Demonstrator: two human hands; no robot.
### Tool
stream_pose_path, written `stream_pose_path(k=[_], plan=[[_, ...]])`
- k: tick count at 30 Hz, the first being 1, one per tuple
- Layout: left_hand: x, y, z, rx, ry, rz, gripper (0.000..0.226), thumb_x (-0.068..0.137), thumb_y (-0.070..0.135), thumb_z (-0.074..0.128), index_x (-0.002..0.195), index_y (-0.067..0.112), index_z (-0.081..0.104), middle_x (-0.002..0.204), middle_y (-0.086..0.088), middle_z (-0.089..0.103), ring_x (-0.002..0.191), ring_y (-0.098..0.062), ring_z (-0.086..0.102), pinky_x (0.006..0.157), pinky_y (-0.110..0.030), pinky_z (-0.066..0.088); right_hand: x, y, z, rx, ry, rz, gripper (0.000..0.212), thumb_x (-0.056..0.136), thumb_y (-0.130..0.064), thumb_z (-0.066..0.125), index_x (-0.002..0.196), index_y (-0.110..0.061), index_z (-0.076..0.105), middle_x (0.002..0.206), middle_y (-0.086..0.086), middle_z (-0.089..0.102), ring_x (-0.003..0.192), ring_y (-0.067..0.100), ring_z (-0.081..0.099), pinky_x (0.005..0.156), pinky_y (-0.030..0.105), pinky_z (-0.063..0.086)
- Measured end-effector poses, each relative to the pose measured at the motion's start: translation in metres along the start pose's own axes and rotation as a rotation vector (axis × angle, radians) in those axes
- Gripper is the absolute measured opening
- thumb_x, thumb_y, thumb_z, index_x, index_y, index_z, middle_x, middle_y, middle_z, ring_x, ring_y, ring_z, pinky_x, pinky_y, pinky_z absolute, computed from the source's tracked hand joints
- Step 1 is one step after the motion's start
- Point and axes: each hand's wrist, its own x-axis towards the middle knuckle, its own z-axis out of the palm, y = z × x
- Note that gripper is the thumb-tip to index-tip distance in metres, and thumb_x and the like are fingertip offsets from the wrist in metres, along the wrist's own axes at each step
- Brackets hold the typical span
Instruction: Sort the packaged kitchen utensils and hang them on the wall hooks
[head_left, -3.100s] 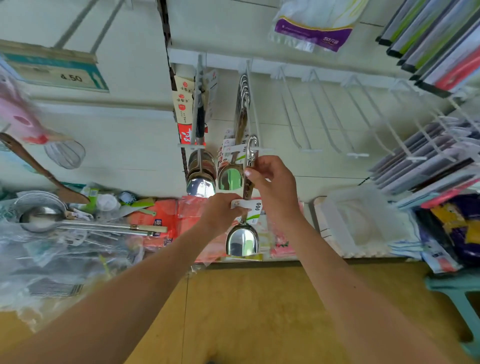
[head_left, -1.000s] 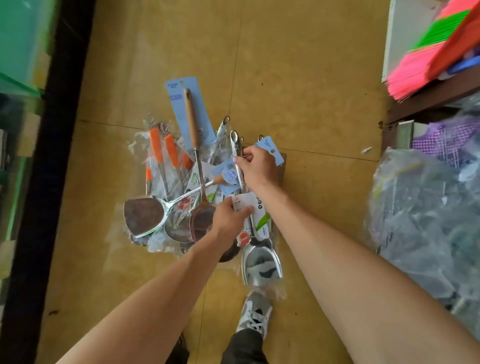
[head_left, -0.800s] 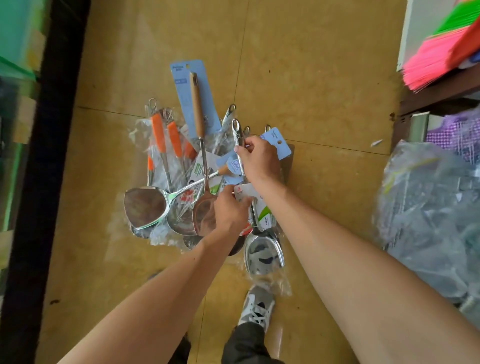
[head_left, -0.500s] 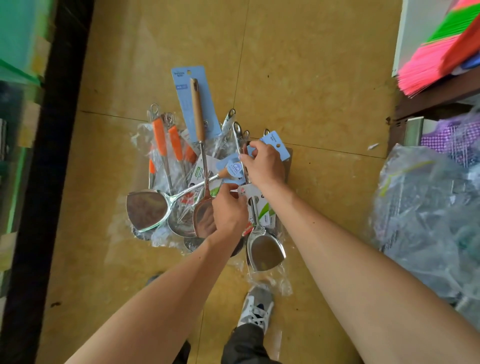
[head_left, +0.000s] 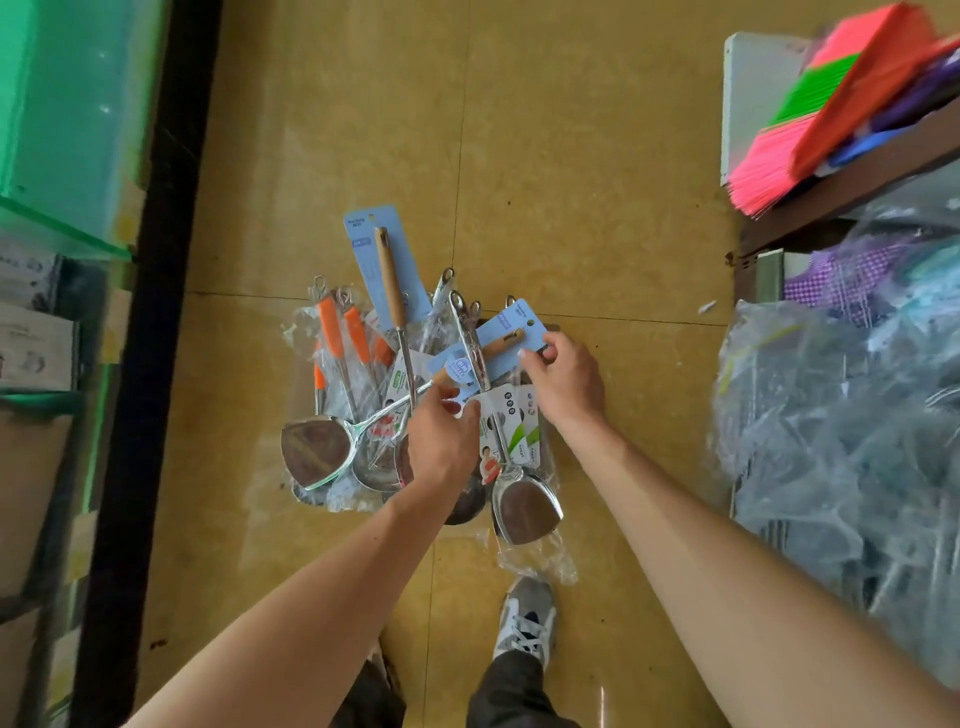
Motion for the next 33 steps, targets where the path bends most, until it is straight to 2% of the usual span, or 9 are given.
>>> stream_pose_path(k=[4,7,9,13,16,20,25,29,33], plan=[[-0.028,0.06,-0.017,0.097,-0.02,0.168,0.04,0.096,0.041,0.053,0.127,0.017,0.055,0.108,0.002,0.066,0.086,-0.011,0.061,0.074,-0.028,0.049,-0.02,-0.019,-0.054,0.02,0.1,0.006,0.048,0.098,-0.04,0.053,0.137,-0.011,0.052,0.133,0.009,0.058,0.122,0.025,0.053,0.088,0.03,0.041],[-0.049,0.11,-0.027,0.203,-0.048,0.365,0.052,0.095,0.051,0.046,0.136,0.019,0.048,0.132,-0.003,0.057,0.116,-0.021,0.057,0.096,-0.04,0.049,-0.04,-0.039,-0.1,0.062,0.206,-0.015,0.051,0.099,-0.042,0.051,0.14,-0.011,0.05,0.137,0.012,0.056,0.127,0.028,0.05,0.099,0.034,0.041],[-0.065,0.141,-0.034,0.289,-0.064,0.488,0.059,0.092,0.059,0.04,0.139,0.024,0.044,0.137,-0.004,0.052,0.119,-0.025,0.055,0.1,-0.048,0.046,-0.057,-0.05,-0.13,0.075,0.273,-0.036,0.053,0.099,-0.044,0.049,0.141,-0.01,0.049,0.139,0.012,0.055,0.129,0.028,0.049,0.101,0.035,0.04],[-0.114,0.195,-0.056,0.485,-0.091,0.784,0.062,0.096,0.057,0.036,0.147,0.023,0.035,0.152,-0.006,0.036,0.139,-0.027,0.032,0.113,-0.048,0.031,-0.102,-0.062,-0.187,0.061,0.408,-0.057,0.057,0.099,-0.047,0.048,0.143,-0.01,0.047,0.142,0.012,0.052,0.132,0.028,0.047,0.106,0.041,0.041],[-0.156,0.224,-0.078,0.664,-0.095,1.007,0.066,0.096,0.059,0.032,0.151,0.023,0.029,0.158,-0.009,0.026,0.145,-0.029,0.021,0.117,-0.048,0.022,-0.148,-0.065,-0.227,0.001,0.506,-0.04,0.06,0.099,-0.051,0.045,0.146,-0.013,0.043,0.15,0.015,0.043,0.14,0.029,0.038,0.112,0.045,0.035],[-0.217,0.255,-0.099,0.917,-0.065,1.364,0.072,0.095,0.063,0.021,0.15,0.019,0.031,0.156,-0.015,0.028,0.142,-0.034,0.028,0.116,-0.052,0.024,-0.22,-0.055,-0.277,-0.123,0.657,-0.024,0.065,0.099,-0.057,0.037,0.149,-0.016,0.038,0.157,0.011,0.034,0.145,0.026,0.031,0.116,0.044,0.031],[-0.306,0.278,-0.079,1.002,-0.119,1.603,0.071,0.095,0.063,0.022,0.147,0.017,0.037,0.151,-0.016,0.036,0.136,-0.036,0.036,0.114,-0.053,0.029,-0.314,-0.009,-0.324,-0.145,0.77,0.105,0.074,0.094,-0.064,0.021,0.15,-0.018,0.037,0.156,0.011,0.035,0.143,0.028,0.034,0.114,0.043,0.031],[-0.389,0.262,-0.03,0.993,-0.228,1.744,0.07,0.097,0.061,0.022,0.145,0.013,0.038,0.147,-0.017,0.041,0.134,-0.036,0.039,0.111,-0.05,0.034,-0.397,0.059,-0.342,-0.124,0.829,0.242,0.073,0.095,-0.063,0.024,0.15,-0.016,0.037,0.153,0.014,0.04,0.141,0.031,0.037,0.113,0.046,0.036],[-0.49,0.22,0.026,0.979,-0.358,1.843,0.069,0.097,0.059,0.026,0.148,0.013,0.036,0.151,-0.018,0.036,0.139,-0.036,0.033,0.115,-0.051,0.028,-0.491,0.139,-0.352,-0.107,0.891,0.38,0.068,0.097,-0.061,0.031,0.151,-0.018,0.034,0.155,0.012,0.036,0.142,0.031,0.035,0.115,0.046,0.033]])
